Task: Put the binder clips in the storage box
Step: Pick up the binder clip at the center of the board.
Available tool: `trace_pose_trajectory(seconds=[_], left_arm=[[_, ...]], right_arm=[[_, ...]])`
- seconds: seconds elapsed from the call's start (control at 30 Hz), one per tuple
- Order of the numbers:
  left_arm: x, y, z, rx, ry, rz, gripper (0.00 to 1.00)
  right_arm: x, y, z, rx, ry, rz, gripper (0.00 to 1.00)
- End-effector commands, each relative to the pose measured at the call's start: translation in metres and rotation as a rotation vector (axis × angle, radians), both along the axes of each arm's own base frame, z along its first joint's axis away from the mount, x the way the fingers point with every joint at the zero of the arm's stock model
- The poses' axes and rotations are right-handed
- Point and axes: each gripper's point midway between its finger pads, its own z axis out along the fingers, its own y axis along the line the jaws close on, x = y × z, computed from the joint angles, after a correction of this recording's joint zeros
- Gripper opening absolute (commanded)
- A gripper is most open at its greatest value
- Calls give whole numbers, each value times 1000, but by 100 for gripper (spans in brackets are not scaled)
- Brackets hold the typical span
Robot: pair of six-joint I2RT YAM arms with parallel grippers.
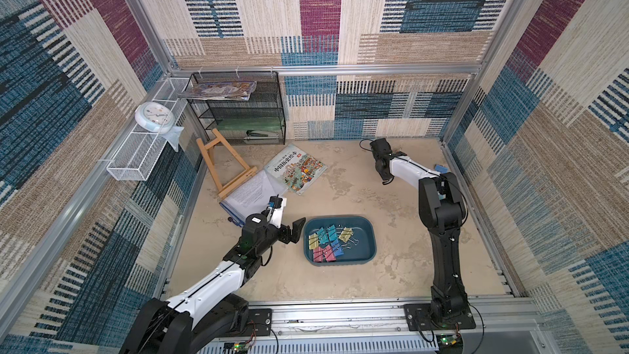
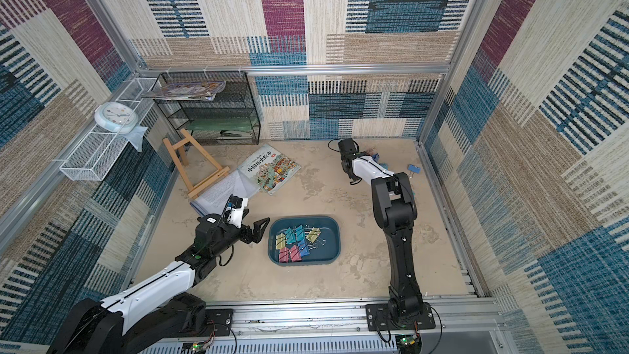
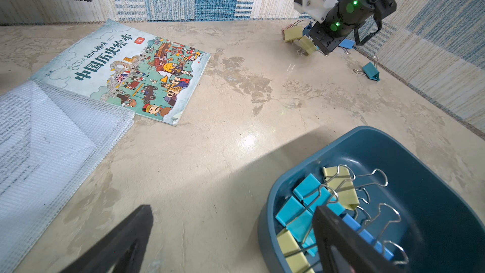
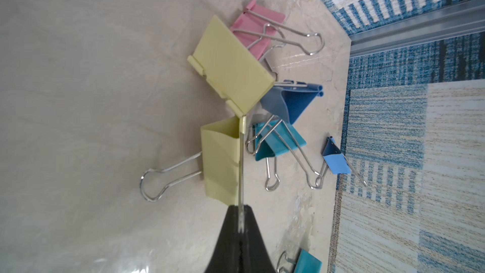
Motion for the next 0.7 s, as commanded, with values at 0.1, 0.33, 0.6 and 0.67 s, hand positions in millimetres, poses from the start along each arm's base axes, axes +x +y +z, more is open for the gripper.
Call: trace_pose_trajectory(seconds=[0.1,0.33,0.6,0.67], left_arm=[[4,-3,13,-18,-42,-12,99],[4,-5,13,-24,-39,-20,99],[4,-6,13,-26,-37,-21,99],[4,-5,12,-24,-35,-20,99]], right_arm=[[-4,18,17,61,-19,16,0],[-41,47,48,327,-37,4,0],[-117,86,113,795,-86,57,0],[-143,100,124,920,-49,95,0]])
